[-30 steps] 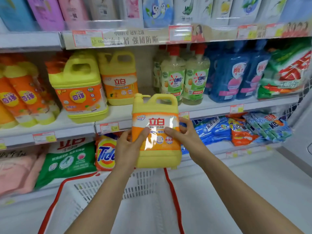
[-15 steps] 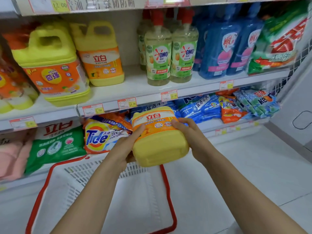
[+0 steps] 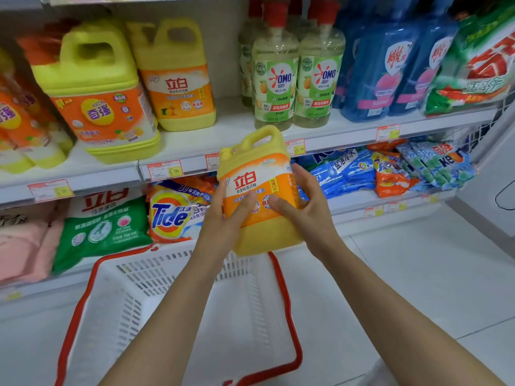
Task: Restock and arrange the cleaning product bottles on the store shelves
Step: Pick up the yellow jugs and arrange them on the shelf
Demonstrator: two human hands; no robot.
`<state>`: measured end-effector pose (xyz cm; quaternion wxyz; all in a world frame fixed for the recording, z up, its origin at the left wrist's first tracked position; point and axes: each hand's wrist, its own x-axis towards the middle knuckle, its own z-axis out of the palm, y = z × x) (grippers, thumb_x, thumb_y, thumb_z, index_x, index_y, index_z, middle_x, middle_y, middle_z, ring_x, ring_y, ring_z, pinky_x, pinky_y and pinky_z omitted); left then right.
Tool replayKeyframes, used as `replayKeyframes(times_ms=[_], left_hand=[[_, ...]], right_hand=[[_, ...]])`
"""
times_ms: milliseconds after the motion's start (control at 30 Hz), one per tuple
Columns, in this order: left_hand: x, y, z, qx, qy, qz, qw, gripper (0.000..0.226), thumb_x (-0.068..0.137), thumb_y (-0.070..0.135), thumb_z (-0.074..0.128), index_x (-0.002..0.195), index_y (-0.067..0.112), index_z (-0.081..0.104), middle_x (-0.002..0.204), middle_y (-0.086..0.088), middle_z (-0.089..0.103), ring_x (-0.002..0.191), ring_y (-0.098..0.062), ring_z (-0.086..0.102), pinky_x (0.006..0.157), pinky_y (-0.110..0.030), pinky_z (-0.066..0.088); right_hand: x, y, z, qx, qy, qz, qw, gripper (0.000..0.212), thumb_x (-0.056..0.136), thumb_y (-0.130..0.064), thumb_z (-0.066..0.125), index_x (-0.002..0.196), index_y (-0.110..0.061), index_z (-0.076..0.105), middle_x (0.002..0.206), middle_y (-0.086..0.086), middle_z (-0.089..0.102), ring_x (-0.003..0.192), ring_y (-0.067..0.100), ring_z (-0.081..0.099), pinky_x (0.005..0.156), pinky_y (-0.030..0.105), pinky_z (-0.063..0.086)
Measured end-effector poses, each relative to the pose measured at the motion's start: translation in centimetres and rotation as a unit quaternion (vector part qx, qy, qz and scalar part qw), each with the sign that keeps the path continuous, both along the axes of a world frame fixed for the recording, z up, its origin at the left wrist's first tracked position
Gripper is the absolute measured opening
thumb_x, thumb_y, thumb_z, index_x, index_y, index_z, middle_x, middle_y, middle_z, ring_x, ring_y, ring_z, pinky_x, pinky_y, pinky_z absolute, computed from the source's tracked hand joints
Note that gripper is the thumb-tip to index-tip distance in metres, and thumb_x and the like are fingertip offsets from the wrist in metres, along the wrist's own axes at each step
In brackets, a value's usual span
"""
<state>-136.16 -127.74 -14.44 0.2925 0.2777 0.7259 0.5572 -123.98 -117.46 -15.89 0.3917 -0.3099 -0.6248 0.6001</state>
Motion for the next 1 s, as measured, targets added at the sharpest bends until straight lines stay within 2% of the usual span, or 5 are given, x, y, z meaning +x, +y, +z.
replayKeyframes(times_ms=[300,500,700,800,1000], left_hand=[[-0.4,-0.6,-0.6,0.122,-0.173,-0.009,0.977,0.083,0.061,0.043,0.073,0.132,0.050,0.033,0.119,0.012,0.058,0.102,-0.007,0.061,0.059,-0.018,0.053],[0.0,-1.0,-0.6,0.054,-0.128,-0.083,0.987,0.108,0.055,0.075,0.074,0.149,0.049,0.026,0.147,0.010,0.043,0.129,-0.015,0.049,0.095,-0.036,0.048],[-0.2,-1.4,0.9,0.067,-0.072,-0.088,0.991,0.058,0.070,0.062,0.067,0.123,0.041,0.056,0.128,0.005,0.055,0.106,-0.006,0.063,0.079,-0.024,0.056],[0.3,-1.0,-0.2,0.011,-0.071,-0.046,0.996,0.085,0.059,0.070,0.077,0.131,0.034,0.051,0.121,0.006,0.065,0.105,-0.015,0.067,0.087,-0.041,0.058],[-2.3,-1.4,-0.7,0.070,-0.232,0.040,0.969,0.047,0.074,0.028,0.077,0.118,0.021,0.061,0.105,-0.005,0.075,0.086,-0.021,0.074,0.072,-0.038,0.060]], right_hand=[[-0.7,0.1,0.3,-0.059,0.019,0.069,0.996,0.043,0.100,-0.041,0.050,0.138,-0.021,0.053,0.121,-0.006,0.068,0.105,0.003,0.067,0.088,0.030,0.055],[-1.5,-0.3,-0.5,-0.243,0.062,0.249,0.936,0.085,0.059,-0.082,0.058,0.122,-0.024,0.062,0.116,0.008,0.073,0.105,0.025,0.070,0.082,0.039,0.060],[-2.6,0.3,-1.6,-0.221,0.057,0.140,0.964,0.105,0.058,-0.075,0.074,0.146,-0.028,0.041,0.132,0.010,0.062,0.108,0.027,0.068,0.082,0.042,0.060],[-2.6,0.2,-1.5,-0.151,-0.027,0.059,0.986,0.094,0.065,-0.067,0.063,0.148,-0.041,0.030,0.132,-0.004,0.055,0.110,0.015,0.062,0.077,0.029,0.058],[-2.1,1.8,-2.3,-0.133,-0.068,0.022,0.989,0.054,0.093,-0.060,0.052,0.134,-0.025,0.053,0.124,-0.002,0.066,0.106,0.014,0.066,0.079,0.027,0.053]])
